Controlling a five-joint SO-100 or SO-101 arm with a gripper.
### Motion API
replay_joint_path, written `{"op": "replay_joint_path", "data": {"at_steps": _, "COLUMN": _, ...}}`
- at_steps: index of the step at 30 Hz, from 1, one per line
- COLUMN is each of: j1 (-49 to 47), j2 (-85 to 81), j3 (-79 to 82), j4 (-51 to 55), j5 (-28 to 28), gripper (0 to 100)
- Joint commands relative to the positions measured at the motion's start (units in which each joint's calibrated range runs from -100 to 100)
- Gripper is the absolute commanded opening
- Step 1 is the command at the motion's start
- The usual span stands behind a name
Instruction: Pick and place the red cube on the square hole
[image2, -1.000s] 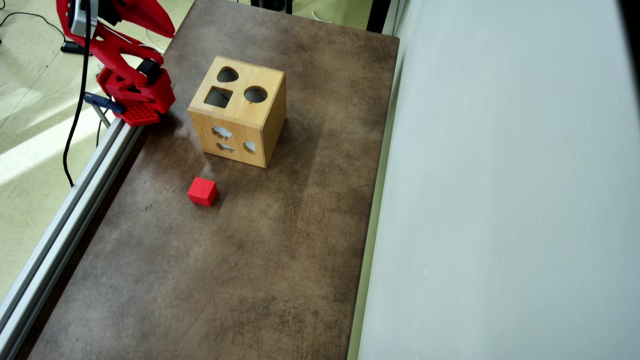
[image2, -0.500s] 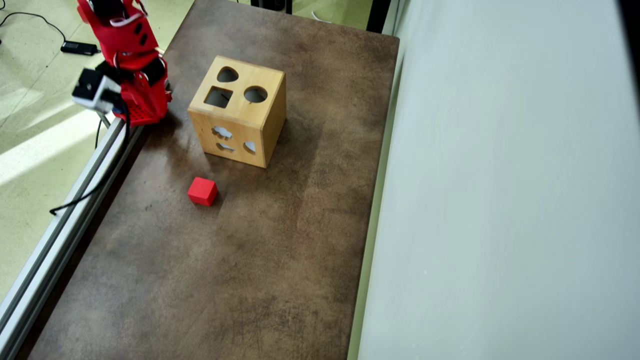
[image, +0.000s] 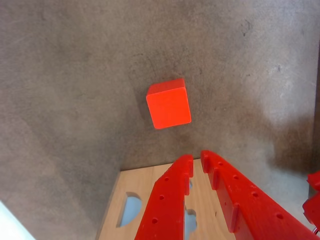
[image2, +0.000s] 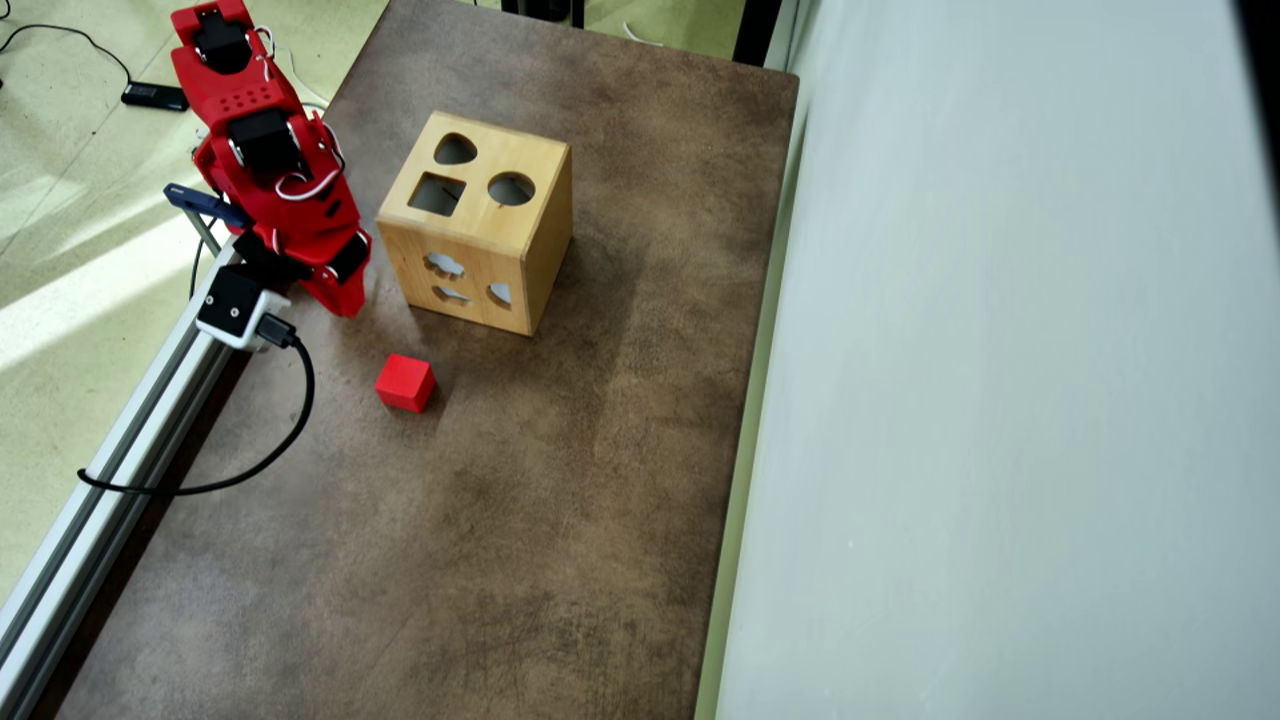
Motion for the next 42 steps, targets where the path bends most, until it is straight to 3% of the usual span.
{"op": "replay_joint_path", "data": {"at_steps": 1, "j1": -0.6, "j2": 2.2, "j3": -1.6, "j4": -3.2, "j5": 0.2, "gripper": 4}}
{"op": "replay_joint_path", "data": {"at_steps": 16, "j1": -6.5, "j2": 8.4, "j3": -0.8, "j4": -4.8, "j5": 0.2, "gripper": 4}}
{"op": "replay_joint_path", "data": {"at_steps": 25, "j1": -6.5, "j2": 8.3, "j3": 8.2, "j4": -5.7, "j5": 0.3, "gripper": 4}}
{"op": "replay_joint_path", "data": {"at_steps": 42, "j1": -5.1, "j2": 7.6, "j3": 7.3, "j4": -6.0, "j5": 0.4, "gripper": 7}}
